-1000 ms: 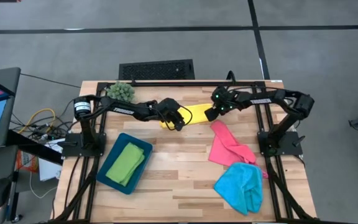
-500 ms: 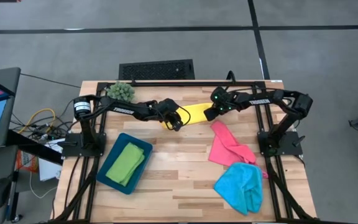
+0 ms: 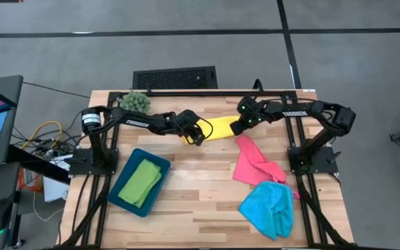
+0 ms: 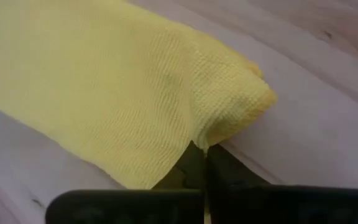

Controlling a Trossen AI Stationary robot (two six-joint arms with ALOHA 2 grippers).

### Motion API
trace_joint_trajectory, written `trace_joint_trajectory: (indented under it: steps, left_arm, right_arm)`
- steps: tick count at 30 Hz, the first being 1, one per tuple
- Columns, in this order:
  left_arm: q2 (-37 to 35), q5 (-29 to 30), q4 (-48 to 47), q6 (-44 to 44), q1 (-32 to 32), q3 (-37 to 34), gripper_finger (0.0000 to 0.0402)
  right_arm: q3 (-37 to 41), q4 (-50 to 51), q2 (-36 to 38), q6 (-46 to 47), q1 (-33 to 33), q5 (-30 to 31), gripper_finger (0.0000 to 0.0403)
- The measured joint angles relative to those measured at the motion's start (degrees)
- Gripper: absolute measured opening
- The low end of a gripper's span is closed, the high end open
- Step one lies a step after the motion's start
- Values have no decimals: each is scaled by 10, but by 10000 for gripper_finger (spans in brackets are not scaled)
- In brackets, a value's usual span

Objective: Fold microfiber towels
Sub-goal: Fold the yellow microfiber towel

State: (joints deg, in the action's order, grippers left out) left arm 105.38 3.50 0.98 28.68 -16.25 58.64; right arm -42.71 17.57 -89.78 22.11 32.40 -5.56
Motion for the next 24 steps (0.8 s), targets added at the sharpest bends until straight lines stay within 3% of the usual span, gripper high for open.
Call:
trace_joint_trajectory:
  steps: [15,24]
  left_arm:
    - [-50,-28,-37,23,9,16,112]
    - [-160,67,-256,1,31,11,66]
  right_arm:
    - [-108,81,3,10,-67,17,12]
    - [-129,84,1,41,-103,40,12]
